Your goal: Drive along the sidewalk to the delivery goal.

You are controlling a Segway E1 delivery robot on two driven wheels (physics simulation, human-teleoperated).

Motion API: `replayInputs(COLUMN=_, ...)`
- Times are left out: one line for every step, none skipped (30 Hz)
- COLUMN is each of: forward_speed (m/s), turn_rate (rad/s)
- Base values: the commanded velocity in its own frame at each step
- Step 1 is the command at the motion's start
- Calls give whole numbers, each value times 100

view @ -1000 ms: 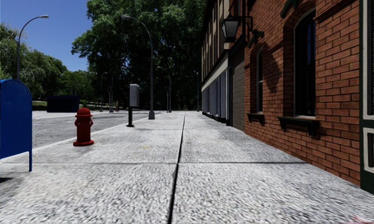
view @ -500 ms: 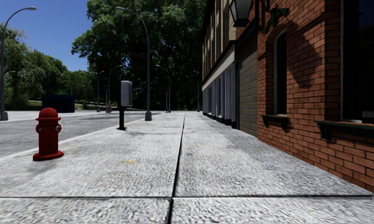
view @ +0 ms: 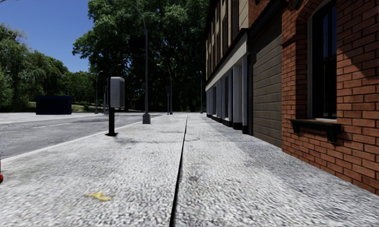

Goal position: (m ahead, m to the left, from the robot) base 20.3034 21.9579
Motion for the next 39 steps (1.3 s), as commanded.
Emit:
replayInputs(forward_speed=200, turn_rate=0)
replayInputs(forward_speed=200, turn_rate=0)
replayInputs(forward_speed=200, turn_rate=0)
replayInputs(forward_speed=200, turn_rate=0)
replayInputs(forward_speed=200, turn_rate=0)
replayInputs(forward_speed=200, turn_rate=0)
replayInputs(forward_speed=200, turn_rate=0)
replayInputs(forward_speed=200, turn_rate=0)
replayInputs(forward_speed=200, turn_rate=0)
replayInputs(forward_speed=200, turn_rate=0)
replayInputs(forward_speed=200, turn_rate=0)
replayInputs(forward_speed=200, turn_rate=0)
replayInputs(forward_speed=200, turn_rate=0)
replayInputs(forward_speed=200, turn_rate=0)
replayInputs(forward_speed=200, turn_rate=0)
replayInputs(forward_speed=200, turn_rate=0)
replayInputs(forward_speed=200, turn_rate=0)
replayInputs(forward_speed=200, turn_rate=0)
replayInputs(forward_speed=200, turn_rate=0)
replayInputs(forward_speed=200, turn_rate=0)
replayInputs(forward_speed=200, turn_rate=0)
replayInputs(forward_speed=200, turn_rate=0)
replayInputs(forward_speed=200, turn_rate=0)
replayInputs(forward_speed=200, turn_rate=0)
replayInputs(forward_speed=200, turn_rate=0)
replayInputs(forward_speed=200, turn_rate=0)
replayInputs(forward_speed=200, turn_rate=0)
replayInputs(forward_speed=200, turn_rate=0)
replayInputs(forward_speed=200, turn_rate=0)
replayInputs(forward_speed=200, turn_rate=0)
replayInputs(forward_speed=200, turn_rate=0)
replayInputs(forward_speed=200, turn_rate=0)
replayInputs(forward_speed=200, turn_rate=0)
replayInputs(forward_speed=200, turn_rate=0)
replayInputs(forward_speed=200, turn_rate=0)
replayInputs(forward_speed=200, turn_rate=0)
replayInputs(forward_speed=200, turn_rate=0)
replayInputs(forward_speed=200, turn_rate=0)
replayInputs(forward_speed=200, turn_rate=0)
